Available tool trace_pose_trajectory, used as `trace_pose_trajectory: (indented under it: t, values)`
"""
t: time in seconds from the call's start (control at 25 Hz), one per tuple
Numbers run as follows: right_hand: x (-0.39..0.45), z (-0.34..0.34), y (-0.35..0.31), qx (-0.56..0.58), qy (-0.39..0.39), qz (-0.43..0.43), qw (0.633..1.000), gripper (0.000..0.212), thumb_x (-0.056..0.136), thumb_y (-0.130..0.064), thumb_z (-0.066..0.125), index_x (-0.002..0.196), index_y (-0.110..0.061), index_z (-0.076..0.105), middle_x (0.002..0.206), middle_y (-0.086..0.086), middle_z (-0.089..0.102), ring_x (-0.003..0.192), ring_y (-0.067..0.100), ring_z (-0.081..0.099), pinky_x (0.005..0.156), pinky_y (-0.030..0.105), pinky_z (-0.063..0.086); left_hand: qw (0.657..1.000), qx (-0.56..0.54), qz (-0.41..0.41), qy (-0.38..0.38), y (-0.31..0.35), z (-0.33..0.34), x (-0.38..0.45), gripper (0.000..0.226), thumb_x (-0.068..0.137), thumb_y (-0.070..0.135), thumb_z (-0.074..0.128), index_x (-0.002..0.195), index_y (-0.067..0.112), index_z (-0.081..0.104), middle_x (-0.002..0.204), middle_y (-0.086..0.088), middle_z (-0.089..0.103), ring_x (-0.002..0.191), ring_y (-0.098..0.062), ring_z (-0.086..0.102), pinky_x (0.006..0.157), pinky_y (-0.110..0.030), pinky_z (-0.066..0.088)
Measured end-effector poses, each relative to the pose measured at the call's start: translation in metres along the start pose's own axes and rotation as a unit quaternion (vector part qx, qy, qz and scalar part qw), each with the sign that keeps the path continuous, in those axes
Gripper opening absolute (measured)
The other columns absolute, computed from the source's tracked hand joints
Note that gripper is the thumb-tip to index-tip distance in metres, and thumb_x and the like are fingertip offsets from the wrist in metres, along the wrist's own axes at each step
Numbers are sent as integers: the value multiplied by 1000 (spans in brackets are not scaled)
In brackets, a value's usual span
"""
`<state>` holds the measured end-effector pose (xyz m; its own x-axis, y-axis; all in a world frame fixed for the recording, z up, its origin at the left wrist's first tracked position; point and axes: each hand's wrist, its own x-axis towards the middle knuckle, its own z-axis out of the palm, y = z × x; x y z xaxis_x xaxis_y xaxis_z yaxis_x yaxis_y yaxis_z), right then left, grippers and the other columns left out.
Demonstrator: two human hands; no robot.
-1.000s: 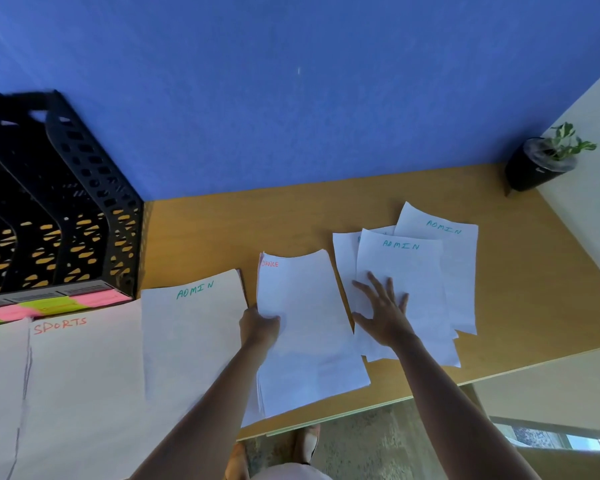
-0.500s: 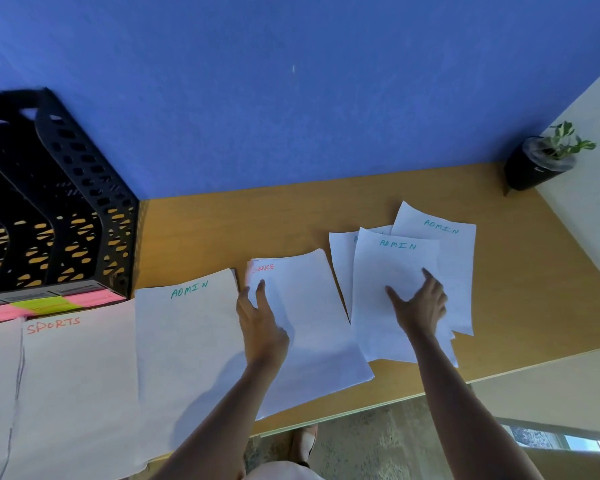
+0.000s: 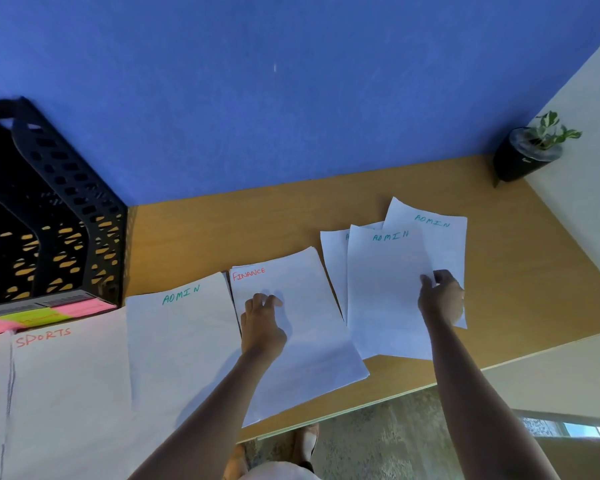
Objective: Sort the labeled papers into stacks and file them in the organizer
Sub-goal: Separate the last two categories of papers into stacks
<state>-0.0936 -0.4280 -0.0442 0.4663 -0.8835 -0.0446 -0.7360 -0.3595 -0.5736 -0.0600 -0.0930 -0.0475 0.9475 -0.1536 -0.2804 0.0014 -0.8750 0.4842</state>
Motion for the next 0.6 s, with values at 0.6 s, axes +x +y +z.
trace_pose_trajectory:
  t: [0.6]
  values:
    - [-8,-20,-28,190,-33,-139,971,38,97,-21,59,68,-18,35,60,-5,34,62,20,33,51,24,26,948,-299,-108,-13,25,-17,30,36,89,48,65,105,15,65,109,-2,65,110,-25,62,84,-31,47]
